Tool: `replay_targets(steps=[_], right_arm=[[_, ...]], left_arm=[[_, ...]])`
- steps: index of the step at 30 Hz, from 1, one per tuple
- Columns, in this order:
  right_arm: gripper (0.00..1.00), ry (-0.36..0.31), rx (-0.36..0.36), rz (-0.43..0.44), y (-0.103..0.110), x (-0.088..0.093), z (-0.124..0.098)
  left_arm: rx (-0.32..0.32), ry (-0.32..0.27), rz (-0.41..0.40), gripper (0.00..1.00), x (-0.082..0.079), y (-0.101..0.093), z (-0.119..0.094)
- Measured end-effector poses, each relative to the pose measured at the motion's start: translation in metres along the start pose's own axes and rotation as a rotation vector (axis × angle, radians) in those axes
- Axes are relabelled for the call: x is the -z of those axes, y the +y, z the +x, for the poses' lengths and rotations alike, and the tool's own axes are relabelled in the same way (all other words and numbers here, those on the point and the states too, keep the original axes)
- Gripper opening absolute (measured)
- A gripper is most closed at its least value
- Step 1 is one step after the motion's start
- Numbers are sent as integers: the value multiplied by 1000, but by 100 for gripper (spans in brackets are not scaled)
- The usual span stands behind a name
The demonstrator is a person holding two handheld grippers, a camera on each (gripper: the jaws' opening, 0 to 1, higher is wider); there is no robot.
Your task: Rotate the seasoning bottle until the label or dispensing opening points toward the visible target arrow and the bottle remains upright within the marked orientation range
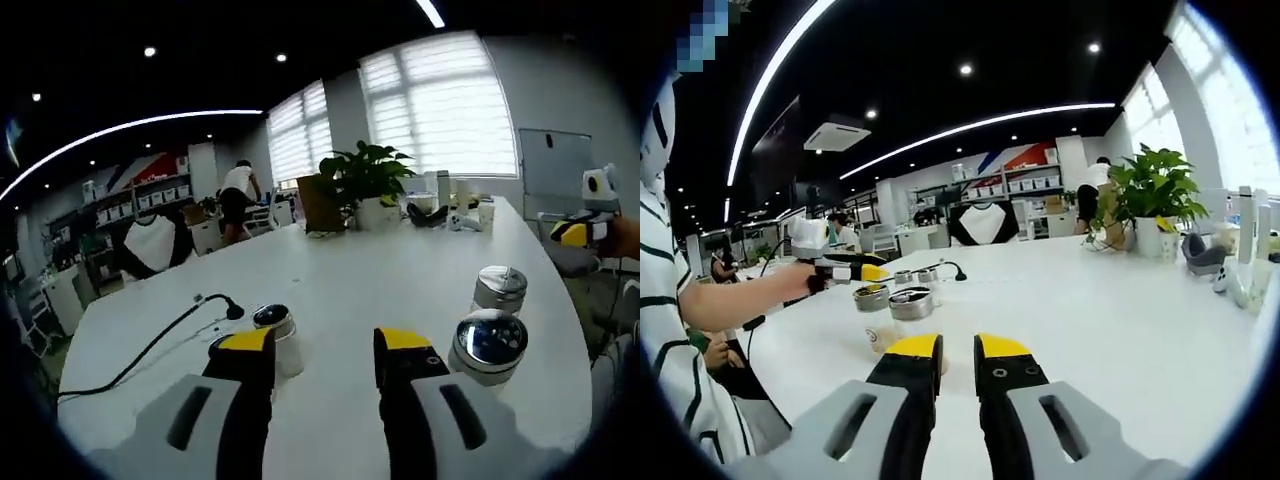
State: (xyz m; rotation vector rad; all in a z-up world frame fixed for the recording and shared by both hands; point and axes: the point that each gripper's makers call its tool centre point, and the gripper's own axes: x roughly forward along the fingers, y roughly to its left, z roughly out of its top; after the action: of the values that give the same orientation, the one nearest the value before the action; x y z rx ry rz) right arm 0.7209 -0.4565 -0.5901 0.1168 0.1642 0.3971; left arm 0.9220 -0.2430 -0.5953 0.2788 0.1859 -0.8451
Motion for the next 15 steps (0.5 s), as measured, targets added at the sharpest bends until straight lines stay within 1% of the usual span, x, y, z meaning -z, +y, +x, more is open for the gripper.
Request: replay_targets(steps=[1,3,4,6,8,10,12,15], right_arm=[[10,2,1,-1,0,0,0],[10,5,3,0,-2,1,0],[10,5,4,3,-3,1,0],[10,2,8,9,-6,1,0],[10,-1,10,16,-7,1,1],[10,-2,13,19,-9,2,1],[10,-2,18,29,-10,4,0],[10,-17,16,53,-10,0,-3]], left_arm=[[7,-2,-1,41,-1,0,3],[31,23,-11,41,1,0,10],[29,34,-13,42,2,3,12],[22,44,11,43,1,7,17],[23,46,18,43,-3,10,20],[24,61,41,44,-6,14,26],[34,89,65,44,-3,20,31],[51,116,50,44,0,26,37]])
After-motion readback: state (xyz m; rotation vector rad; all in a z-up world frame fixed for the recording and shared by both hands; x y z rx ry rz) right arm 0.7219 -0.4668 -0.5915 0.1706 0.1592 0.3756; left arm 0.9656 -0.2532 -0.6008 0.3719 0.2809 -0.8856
